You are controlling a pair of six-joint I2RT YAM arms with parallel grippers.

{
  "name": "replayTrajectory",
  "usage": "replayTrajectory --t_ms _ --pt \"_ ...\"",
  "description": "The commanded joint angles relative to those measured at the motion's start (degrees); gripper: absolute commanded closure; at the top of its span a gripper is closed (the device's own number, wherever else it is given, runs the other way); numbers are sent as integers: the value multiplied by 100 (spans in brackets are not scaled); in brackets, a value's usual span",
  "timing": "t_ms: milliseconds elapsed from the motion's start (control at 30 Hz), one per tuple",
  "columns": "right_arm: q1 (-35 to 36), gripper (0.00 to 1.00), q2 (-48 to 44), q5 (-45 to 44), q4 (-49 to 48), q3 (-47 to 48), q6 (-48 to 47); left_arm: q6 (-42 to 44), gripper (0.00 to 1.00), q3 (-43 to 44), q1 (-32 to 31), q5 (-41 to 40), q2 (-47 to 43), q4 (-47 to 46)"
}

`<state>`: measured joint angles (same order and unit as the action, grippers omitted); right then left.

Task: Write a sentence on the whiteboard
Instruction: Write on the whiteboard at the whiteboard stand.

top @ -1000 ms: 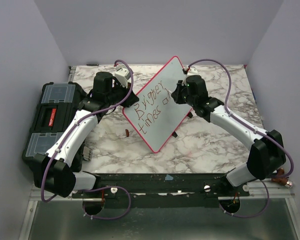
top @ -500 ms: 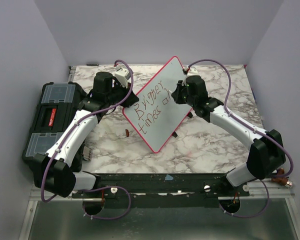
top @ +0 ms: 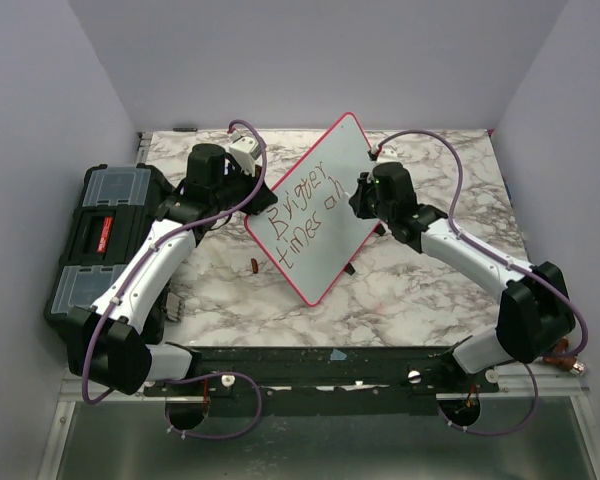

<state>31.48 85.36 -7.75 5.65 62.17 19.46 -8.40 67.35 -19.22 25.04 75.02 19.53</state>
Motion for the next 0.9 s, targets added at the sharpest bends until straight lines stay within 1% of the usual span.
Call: replayTrajectory --t_ms 0,300,467,867 --pt "52 99 25 169 94 -268 37 594 100 5 -38 -156 -55 -248" --pt "54 99 -285 -316 355 -30 -230 604 100 1 -35 -170 -67 -238" --pt "55 99 -451 -243 393 145 -212 606 100 6 -38 -175 -67 -239" --pt "42 99 -166 -294 376 617 -252 612 100 3 -37 -183 -68 -230"
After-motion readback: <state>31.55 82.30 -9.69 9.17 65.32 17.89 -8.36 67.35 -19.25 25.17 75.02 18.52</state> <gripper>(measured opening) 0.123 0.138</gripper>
